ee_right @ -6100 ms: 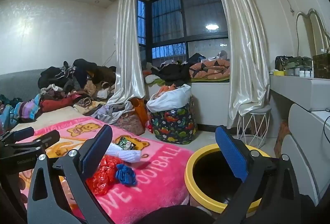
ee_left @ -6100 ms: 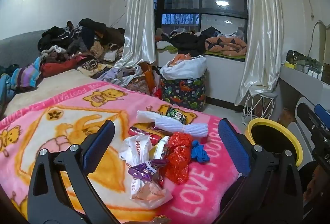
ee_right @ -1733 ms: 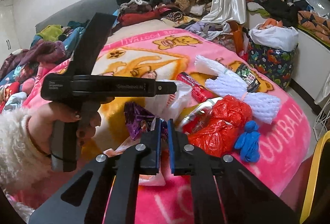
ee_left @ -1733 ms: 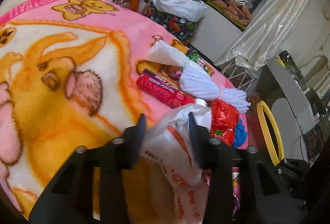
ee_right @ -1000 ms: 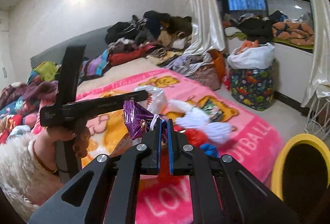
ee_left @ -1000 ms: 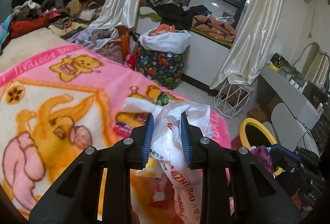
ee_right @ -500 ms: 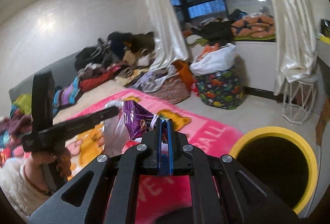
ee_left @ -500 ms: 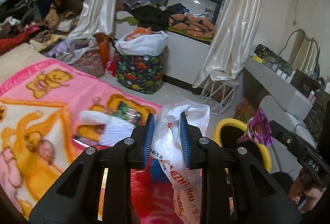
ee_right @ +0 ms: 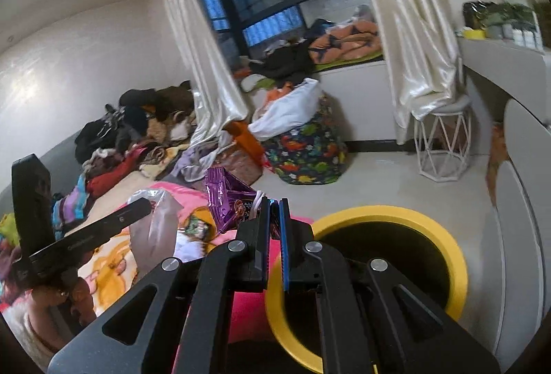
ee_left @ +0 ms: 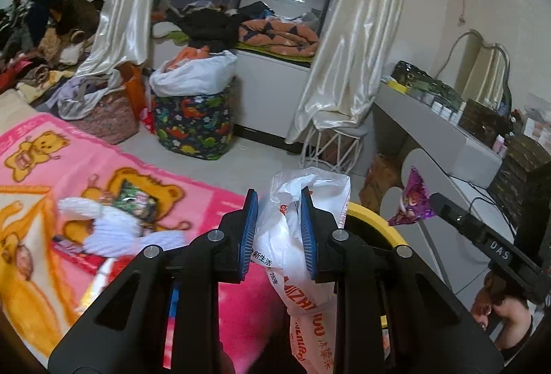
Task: Collect trash
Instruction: 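Carry the white bag and purple wrapper with both tools over the yellow bin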
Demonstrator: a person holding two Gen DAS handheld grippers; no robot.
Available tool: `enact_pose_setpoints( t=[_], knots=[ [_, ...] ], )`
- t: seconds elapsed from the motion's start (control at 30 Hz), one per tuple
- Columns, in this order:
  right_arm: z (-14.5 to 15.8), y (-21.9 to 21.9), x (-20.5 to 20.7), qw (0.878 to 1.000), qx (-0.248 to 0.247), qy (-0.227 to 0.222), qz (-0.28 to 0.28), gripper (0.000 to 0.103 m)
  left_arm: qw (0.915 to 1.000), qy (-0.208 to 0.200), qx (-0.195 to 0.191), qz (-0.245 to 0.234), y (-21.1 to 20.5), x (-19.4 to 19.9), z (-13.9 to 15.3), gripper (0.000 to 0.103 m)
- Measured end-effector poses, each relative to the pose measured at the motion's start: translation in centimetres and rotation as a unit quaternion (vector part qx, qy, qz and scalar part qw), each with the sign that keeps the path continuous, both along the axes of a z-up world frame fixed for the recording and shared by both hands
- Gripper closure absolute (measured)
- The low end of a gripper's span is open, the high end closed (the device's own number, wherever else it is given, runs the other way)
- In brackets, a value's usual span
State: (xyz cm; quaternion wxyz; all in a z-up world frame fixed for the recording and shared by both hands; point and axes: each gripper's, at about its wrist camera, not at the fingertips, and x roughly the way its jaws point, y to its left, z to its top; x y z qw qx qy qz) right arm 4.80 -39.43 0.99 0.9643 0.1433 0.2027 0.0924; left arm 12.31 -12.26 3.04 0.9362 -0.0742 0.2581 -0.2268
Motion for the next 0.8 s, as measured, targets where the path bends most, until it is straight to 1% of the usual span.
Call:
enact_pose_setpoints(
  t=[0.27,0.43,0.5,0.6,0.67,0.8],
  knots=[
    [-1.1,-3.5,-0.2,0.999,0.022,0.017,-0.04,0.098,0.9997,-0.017,0.01,-0.014,-5.0,0.4,0.0,0.085],
    [-2.3,-5.4,0.1,0.996,0.04,0.043,-0.068,0.098,0.9994,-0.025,0.003,-0.023,-7.1,0.8,-0.3,0.085],
    [-3.0,-6.1,0.3,0.994,0.047,0.058,-0.077,0.098,0.9994,-0.024,0.004,-0.025,-7.8,1.1,-0.6,0.085],
    [-4.2,-7.4,0.6,0.99,0.075,0.079,-0.091,0.098,0.9993,-0.025,0.013,-0.024,-9.2,1.6,-1.3,0.085],
    [-5.0,-7.9,0.8,0.988,0.09,0.092,-0.09,0.098,0.9991,-0.026,0.018,-0.029,-10.0,2.0,-1.8,0.084],
    [-6.0,-8.6,1.1,0.985,0.097,0.106,-0.097,0.092,0.999,-0.011,0.02,-0.04,-11.3,3.2,-3.2,0.081]
  ],
)
